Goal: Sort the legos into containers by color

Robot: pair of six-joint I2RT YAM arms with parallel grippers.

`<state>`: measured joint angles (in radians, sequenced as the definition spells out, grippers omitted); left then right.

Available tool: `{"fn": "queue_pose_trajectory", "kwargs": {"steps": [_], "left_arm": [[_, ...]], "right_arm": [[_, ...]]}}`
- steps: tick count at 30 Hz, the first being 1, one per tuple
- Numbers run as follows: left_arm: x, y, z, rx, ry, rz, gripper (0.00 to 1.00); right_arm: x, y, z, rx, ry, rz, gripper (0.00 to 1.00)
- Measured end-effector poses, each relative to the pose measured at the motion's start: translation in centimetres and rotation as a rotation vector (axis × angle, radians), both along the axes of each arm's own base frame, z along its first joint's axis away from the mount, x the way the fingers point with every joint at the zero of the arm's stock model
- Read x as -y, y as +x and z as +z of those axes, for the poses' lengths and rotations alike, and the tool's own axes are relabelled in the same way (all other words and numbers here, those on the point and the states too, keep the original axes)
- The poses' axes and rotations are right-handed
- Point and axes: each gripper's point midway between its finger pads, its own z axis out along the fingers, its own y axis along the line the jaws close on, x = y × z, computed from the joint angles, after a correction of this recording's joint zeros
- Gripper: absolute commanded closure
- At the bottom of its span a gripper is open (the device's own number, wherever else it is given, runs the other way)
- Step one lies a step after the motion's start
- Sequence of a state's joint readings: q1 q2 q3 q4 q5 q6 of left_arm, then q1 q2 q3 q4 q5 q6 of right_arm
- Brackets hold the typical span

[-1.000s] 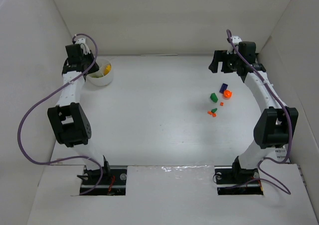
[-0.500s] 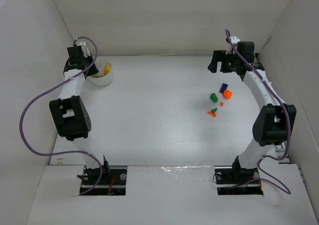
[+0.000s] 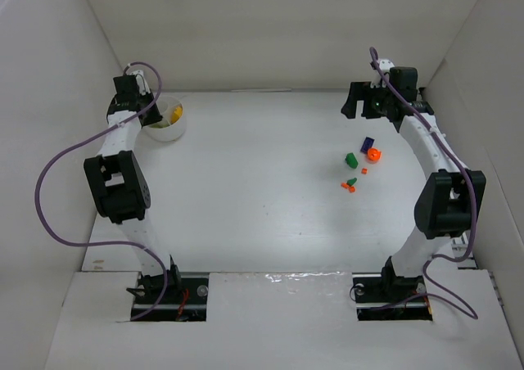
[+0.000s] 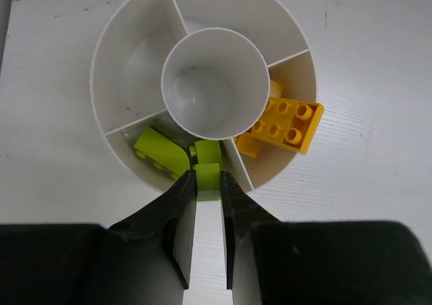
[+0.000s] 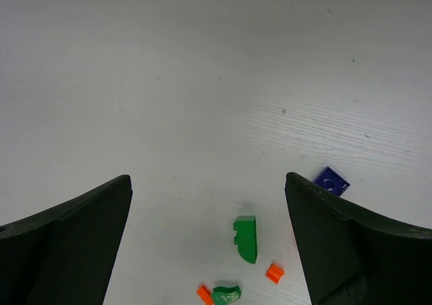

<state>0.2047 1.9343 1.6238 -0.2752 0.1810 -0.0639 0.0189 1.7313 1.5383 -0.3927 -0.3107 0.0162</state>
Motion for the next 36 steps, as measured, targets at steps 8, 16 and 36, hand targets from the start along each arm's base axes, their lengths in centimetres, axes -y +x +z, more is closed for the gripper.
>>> {"fn": "queue_pose_trajectory", "kwargs": {"steps": [8,16,36], "left_arm": [[0.0,-0.1,-0.1,-0.008,0.003,-0.003,0.79],[0.0,-0.2,-0.2,-0.010,0.008,-0.006,0.69],[-0.7,1.7,10.0,0.207,0.048,-0.066,0.34]], "right_arm": [[0.0,0.0,0.0,-0.001,0.000,0.000,0.00],[0.0,0.0,0.0,-0.001,0.000,0.001,0.00],[-0.4,-0.2,0.0,-0.004,0.013,0.021,0.00]]}}
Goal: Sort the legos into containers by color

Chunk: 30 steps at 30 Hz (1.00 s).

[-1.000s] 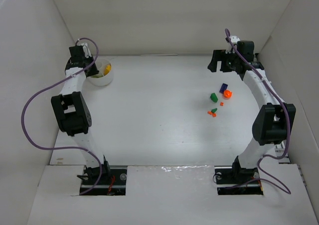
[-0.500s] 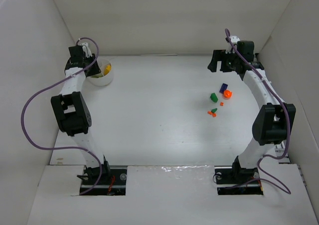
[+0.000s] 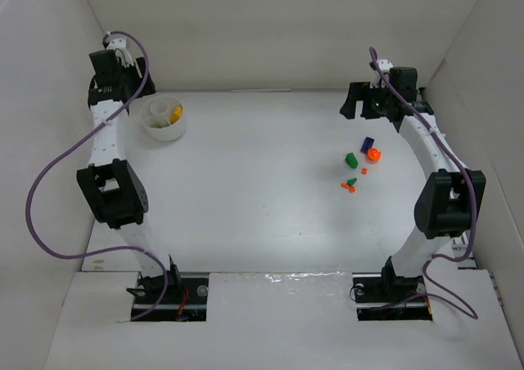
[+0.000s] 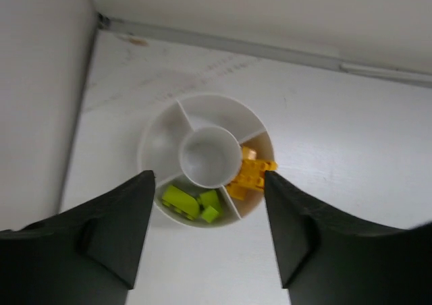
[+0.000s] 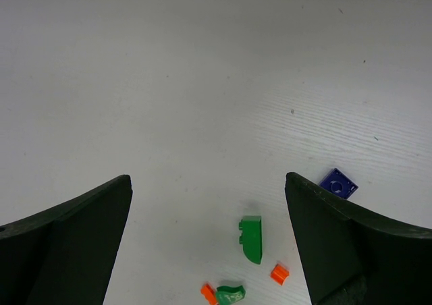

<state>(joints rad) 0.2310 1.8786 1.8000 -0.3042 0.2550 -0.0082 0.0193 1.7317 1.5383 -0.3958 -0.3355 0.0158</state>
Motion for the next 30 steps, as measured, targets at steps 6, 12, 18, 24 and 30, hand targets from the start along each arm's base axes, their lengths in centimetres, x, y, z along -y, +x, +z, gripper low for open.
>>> {"fn": "queue_pose_trajectory", "kwargs": {"steps": [6,12,18,24,30], "left_arm": [[-3.4,2.1,3.7,0.080,0.091,0.085,0.13],[-5.0,3.9,0.5,0.023,0.123,0.122,0.12],[-6.3,4.2,-3.9,-0.079,0.127,0.150,0.10],[-7.3,3.7,-4.9,-0.111,0.131,0.165,0.10],[-8.3,3.0,-5.4,-0.139,0.134,0.178,0.09]], "right_arm": [[-0.2,0.1,-0.6,-0.013,0.005,0.008,0.00],[-0.3,0.1,-0.7,-0.017,0.009,0.013,0.00],[-0.3,0.1,-0.8,-0.019,0.010,0.014,0.00],[-0.4,0.1,-1.1,-0.025,0.011,0.018,0.00],[-0.4,0.2,-1.3,-0.030,0.011,0.019,0.00]]}}
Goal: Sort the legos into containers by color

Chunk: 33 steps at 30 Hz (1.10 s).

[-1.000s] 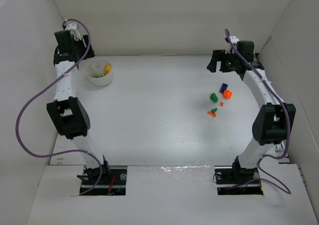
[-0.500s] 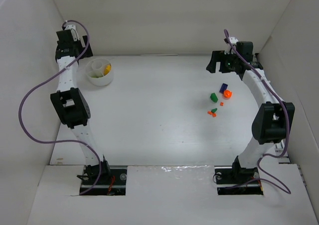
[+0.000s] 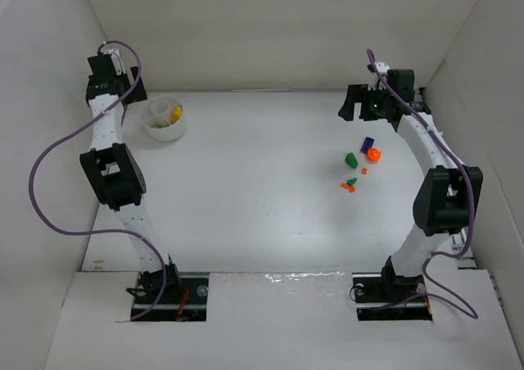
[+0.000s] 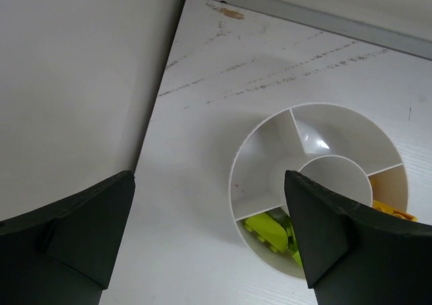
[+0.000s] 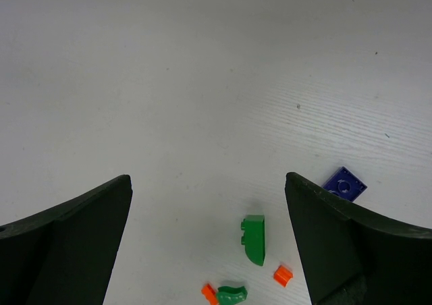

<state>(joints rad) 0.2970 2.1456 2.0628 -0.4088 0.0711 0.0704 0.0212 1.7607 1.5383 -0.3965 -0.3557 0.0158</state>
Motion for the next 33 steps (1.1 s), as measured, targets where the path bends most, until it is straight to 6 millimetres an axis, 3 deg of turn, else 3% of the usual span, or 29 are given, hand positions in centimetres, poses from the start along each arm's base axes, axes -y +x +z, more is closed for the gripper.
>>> {"fn": "queue_pose_trajectory", "kwargs": {"steps": [9,18,27,33], "left_arm": [[-0.3,-1.4,-1.9,-0.064,-0.032,-0.014,0.03],[0.0,-1.9,-2.5,-0.089,-0.062,-0.047,0.00],[0.3,-2.0,-6.3,-0.163,-0.096,-0.057,0.00],[1.1,-1.9,-6.7,-0.165,-0.125,-0.105,0.00]], "right_arm": [[0.0,0.0,-0.1,-0.003,0.000,0.000,0.00],[0.0,-0.1,-0.2,-0.010,0.000,0.000,0.00],[0.0,-0.2,-0.3,-0.014,0.000,0.000,0.00],[0.0,-0.2,-0.3,-0.016,0.000,0.000,0.00]]}}
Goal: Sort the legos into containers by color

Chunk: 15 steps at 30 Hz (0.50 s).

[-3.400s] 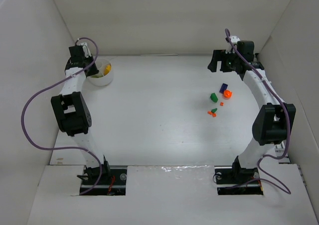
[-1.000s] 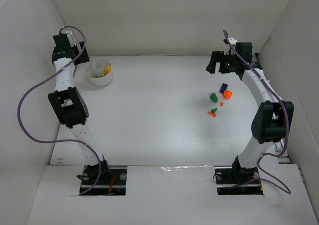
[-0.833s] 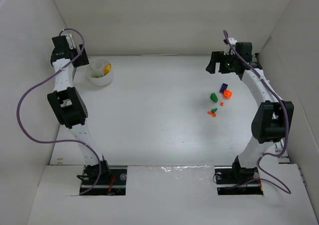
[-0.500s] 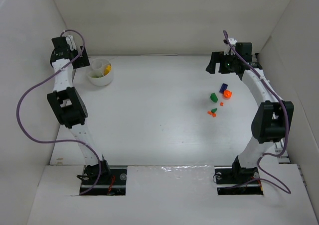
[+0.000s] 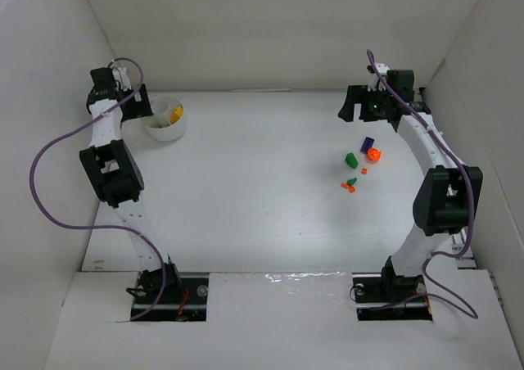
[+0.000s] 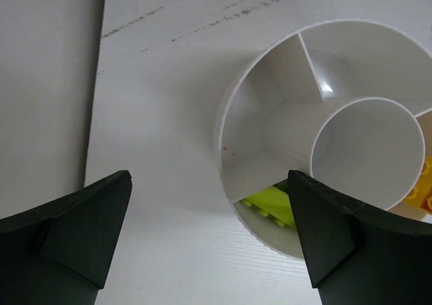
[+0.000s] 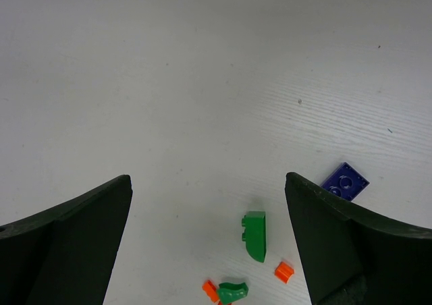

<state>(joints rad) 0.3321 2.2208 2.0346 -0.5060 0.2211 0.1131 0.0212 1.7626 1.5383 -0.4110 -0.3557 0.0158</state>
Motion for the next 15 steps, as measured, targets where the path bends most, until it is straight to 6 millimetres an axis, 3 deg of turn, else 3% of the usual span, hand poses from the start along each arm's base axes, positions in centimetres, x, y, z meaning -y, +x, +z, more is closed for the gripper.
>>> {"fn": "queue_pose_trajectory", "kwargs": {"steps": [15], "left_arm": [[-1.1,-0.3,0.0,-0.001,0.010,0.019,0.00]], "right_arm": [[-0.6,-0.1,-0.1,-0.003,0.000,0.013,0.00]]}}
